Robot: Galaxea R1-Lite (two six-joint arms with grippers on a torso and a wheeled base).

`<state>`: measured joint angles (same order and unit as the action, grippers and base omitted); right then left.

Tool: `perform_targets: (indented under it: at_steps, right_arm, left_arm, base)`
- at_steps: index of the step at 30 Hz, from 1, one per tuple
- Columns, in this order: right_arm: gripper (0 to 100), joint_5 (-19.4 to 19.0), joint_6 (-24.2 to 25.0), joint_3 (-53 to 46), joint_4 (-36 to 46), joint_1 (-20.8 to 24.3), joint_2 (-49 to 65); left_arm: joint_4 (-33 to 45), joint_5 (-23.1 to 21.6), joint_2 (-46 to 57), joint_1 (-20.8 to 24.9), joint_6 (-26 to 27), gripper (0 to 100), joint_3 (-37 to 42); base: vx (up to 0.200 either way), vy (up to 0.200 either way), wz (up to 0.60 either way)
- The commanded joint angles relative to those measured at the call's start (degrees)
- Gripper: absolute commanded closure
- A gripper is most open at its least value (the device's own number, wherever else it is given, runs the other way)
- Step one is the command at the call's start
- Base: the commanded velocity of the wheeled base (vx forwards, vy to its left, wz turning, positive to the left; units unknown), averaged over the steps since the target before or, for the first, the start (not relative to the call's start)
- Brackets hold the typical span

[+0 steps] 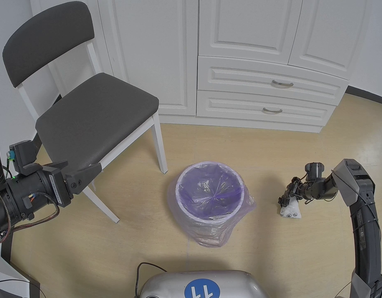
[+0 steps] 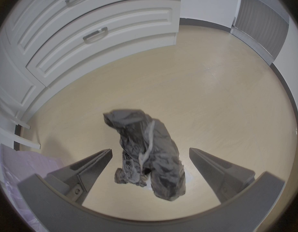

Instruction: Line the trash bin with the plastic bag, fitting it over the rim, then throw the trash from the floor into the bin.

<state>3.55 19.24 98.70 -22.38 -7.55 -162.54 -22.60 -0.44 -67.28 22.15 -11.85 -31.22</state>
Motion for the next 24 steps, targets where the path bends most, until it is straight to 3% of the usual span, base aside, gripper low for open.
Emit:
perform_targets:
  at_steps: [1,24]
  right_arm:
    - [0,-0.03,0.10,0.36,1.29,0.25,0.03]
    - [0,-0.21,2.38,1.24,3.84,0.34,-0.06]
  left_arm:
    - [0.01,0.00,-0.13,0.00,-0.02,0,0.02]
    - [0.01,0.00,0.13,0.09,-0.02,0,0.11]
  base:
    - [0.000,0.000,0.00]
    - [0.000,0.000,0.00]
